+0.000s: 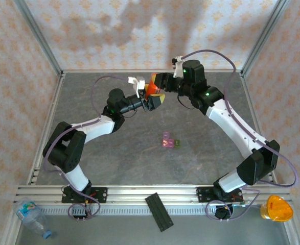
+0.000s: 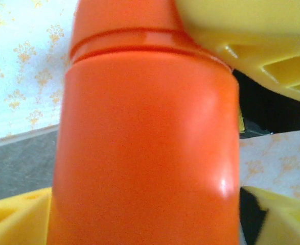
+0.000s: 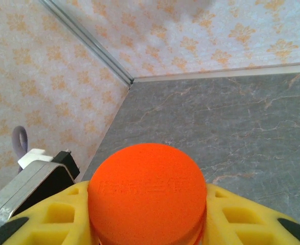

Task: Sort the pills into containers

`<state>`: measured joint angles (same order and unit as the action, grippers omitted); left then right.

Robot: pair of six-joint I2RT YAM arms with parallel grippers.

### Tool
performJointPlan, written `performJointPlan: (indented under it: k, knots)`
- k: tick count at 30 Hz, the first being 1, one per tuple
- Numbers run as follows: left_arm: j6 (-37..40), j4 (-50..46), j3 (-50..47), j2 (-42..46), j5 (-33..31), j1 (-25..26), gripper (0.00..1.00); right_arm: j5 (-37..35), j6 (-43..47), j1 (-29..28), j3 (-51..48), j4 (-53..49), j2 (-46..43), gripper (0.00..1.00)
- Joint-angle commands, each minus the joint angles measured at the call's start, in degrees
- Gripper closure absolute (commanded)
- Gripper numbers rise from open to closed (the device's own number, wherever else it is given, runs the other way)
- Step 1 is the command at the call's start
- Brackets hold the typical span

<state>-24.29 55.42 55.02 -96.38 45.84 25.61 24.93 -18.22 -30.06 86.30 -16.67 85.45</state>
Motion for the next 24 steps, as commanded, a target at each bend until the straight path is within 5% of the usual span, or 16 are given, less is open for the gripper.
performJointPlan:
  k: [1, 12, 19, 24]
  knots:
    - [1.41, 2.93, -1.33, 3.29, -0.66, -0.21, 0.0, -4.41, -0.57, 0.52, -0.85, 2.7, -3.01, 0.8]
    - [4.75, -11.0, -1.84, 9.65, -3.62, -1.99, 0.0, -19.44, 1.86, 4.91, -7.61, 0.4, -7.33, 0.8]
    - [9.68, -15.37, -5.27, 15.37, -14.1, -2.09, 0.0, -33.87, 4.39, 7.53, -16.35, 2.5, -9.54, 0.8]
    - [11.04, -26.86, -2.4, 17.68, -19.98, -2.06, 0.0, -41.98, 3.99, 8.59, -22.95, 7.67, -9.38, 0.8]
